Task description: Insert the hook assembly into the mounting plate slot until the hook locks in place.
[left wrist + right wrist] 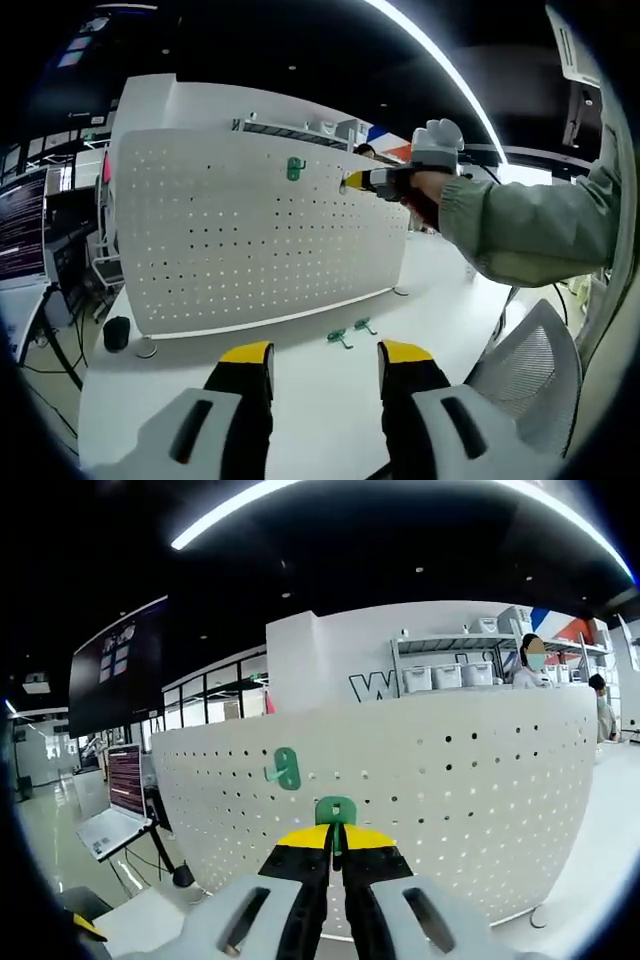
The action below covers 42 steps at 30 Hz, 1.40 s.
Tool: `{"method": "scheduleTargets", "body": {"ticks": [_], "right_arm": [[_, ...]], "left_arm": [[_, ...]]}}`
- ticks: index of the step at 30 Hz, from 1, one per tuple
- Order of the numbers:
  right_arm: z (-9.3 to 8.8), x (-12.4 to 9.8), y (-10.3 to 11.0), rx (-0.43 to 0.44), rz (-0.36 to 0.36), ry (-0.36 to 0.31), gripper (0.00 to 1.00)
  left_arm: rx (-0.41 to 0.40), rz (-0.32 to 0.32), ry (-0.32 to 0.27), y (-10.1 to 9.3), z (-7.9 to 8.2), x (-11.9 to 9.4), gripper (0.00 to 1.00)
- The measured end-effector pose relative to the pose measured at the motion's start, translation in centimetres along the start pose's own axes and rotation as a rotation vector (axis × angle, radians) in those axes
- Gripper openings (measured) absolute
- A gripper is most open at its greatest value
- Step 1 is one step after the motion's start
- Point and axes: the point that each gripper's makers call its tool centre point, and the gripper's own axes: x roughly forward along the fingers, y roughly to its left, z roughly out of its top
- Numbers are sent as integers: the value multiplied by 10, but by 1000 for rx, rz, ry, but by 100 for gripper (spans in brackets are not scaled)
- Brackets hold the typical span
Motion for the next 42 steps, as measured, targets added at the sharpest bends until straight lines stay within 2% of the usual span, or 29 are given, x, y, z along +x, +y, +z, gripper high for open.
{"method": "scheduleTargets", "body": {"ticks": [16,25,28,42], "right_arm": [[16,29,6,-25,-10,-23,1],[20,42,10,-23,-15,-22,1],[19,49,5,-15,-29,-16,1],[22,56,2,-8,-52,-24,1]], "left_arm": [[-10,5,7,9,-3,5,43],[-21,4,13,12,-7,10,43],[-24,3,14,13,-9,10,43],[-32,-14,17,10,-12,14,43]]}}
